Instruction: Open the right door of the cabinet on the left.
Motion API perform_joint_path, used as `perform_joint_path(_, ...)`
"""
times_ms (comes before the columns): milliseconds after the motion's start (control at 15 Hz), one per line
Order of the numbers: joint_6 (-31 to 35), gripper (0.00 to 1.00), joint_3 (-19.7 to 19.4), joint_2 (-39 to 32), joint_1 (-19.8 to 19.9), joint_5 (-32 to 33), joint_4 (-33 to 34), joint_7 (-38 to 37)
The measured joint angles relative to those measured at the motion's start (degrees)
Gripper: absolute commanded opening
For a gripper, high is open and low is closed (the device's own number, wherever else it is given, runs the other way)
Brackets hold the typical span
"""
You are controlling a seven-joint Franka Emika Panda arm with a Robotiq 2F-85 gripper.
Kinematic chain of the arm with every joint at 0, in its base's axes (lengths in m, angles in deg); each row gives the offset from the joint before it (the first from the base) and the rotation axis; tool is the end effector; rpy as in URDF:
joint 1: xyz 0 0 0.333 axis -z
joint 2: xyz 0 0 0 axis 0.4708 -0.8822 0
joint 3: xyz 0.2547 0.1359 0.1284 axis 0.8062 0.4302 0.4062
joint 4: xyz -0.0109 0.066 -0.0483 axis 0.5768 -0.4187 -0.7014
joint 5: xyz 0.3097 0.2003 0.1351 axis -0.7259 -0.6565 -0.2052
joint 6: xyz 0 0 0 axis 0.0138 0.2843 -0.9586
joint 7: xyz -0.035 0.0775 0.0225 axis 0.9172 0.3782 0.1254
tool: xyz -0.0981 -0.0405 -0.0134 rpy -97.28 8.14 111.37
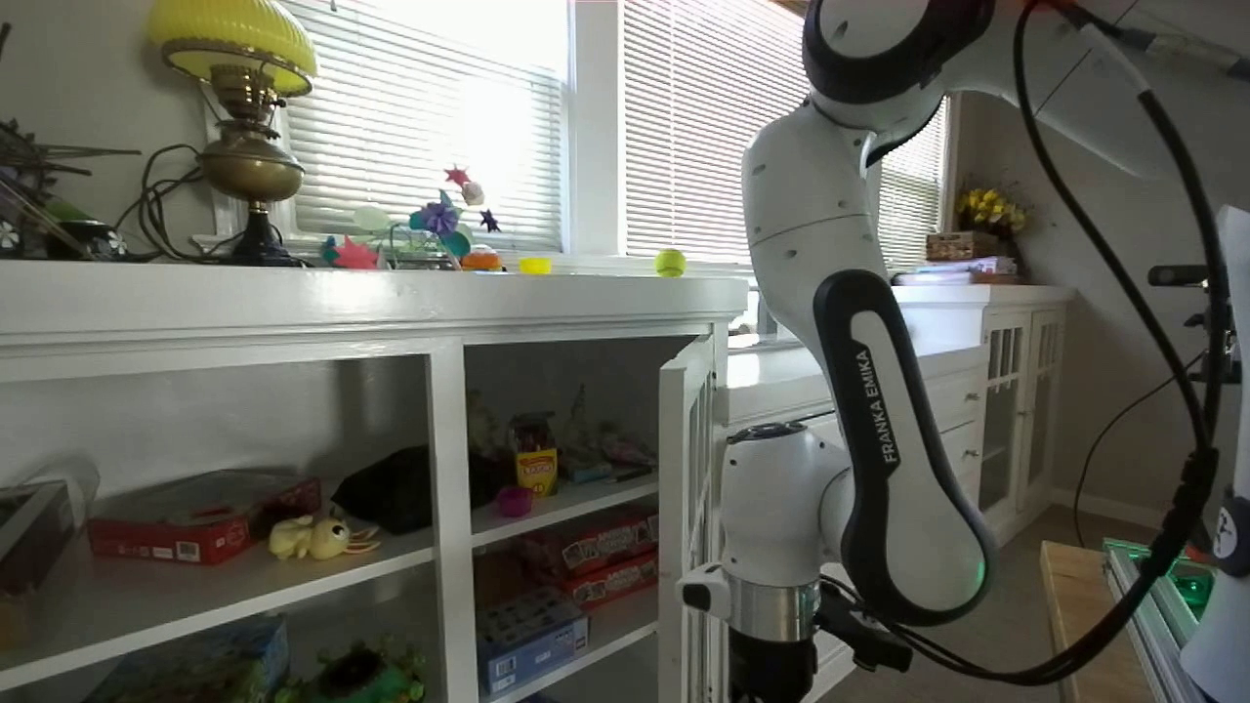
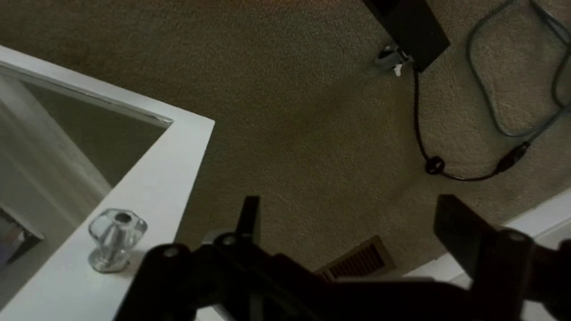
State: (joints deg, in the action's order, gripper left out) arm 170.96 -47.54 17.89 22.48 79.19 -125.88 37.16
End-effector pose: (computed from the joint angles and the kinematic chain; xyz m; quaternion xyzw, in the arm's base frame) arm 0.3585 0.1007 -0.0153 -0.9248 -0.3763 0.0024 0.0570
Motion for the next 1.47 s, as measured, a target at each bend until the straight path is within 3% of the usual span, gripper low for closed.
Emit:
perform_joint_path(400, -1.0, 1.00, 2.1, 4.4, -1.4, 0.0, 1.7, 0.0)
perform_joint_path(1200, -5.3, 1.00, 3.0, 8.0, -5.6, 0.1, 12.6, 3.1)
perform_joint_path(1467, -10.1, 1.00, 2.0, 9.0, -9.3, 0.1, 16.7, 3.9)
